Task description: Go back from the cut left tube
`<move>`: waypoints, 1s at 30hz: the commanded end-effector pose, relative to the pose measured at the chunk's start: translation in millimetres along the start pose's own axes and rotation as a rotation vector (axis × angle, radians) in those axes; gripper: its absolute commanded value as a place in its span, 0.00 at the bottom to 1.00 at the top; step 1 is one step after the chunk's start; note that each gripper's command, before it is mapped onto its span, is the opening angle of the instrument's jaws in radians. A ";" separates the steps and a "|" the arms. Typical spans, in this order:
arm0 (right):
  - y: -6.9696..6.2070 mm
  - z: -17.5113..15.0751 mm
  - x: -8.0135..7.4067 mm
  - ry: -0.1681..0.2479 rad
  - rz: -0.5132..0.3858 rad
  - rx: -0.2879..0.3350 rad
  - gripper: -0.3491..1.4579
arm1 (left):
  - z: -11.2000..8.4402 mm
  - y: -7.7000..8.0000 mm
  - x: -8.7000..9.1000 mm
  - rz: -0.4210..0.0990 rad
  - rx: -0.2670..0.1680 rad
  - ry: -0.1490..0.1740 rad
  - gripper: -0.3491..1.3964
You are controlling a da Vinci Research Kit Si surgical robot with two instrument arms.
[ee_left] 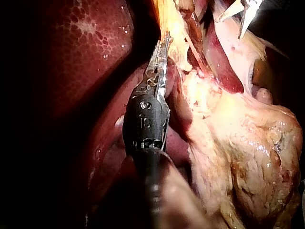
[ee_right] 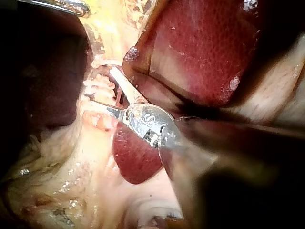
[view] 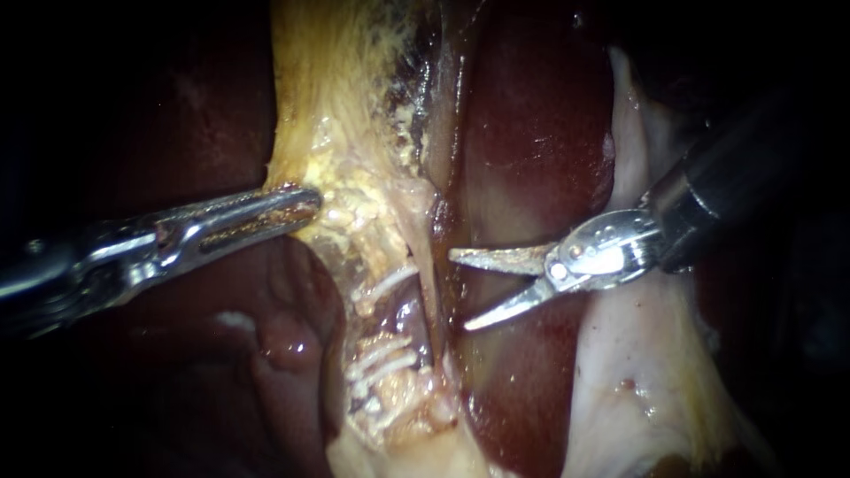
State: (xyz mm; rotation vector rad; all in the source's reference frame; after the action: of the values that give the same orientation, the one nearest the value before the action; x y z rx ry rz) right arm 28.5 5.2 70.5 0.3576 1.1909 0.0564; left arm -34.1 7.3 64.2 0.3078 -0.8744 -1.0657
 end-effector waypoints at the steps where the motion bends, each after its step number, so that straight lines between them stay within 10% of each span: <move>1: 0.0 -0.2 0.0 -0.002 0.001 -0.001 0.95 | 0.0 0.0 0.0 -0.001 -0.001 0.000 0.00; 21: 0.2 -3.5 0.1 -0.007 0.002 -0.013 0.95 | 0.9 0.2 0.0 0.000 -0.003 -0.001 0.00; 30: 0.2 -3.5 0.1 -0.007 0.002 -0.012 0.95 | 4.8 0.5 0.7 -0.003 0.004 -0.003 0.00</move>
State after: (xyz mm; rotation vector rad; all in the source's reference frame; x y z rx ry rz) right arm 25.3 6.3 69.3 0.3475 1.1829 0.0638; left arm -37.6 7.8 68.3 0.3081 -0.8808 -1.0685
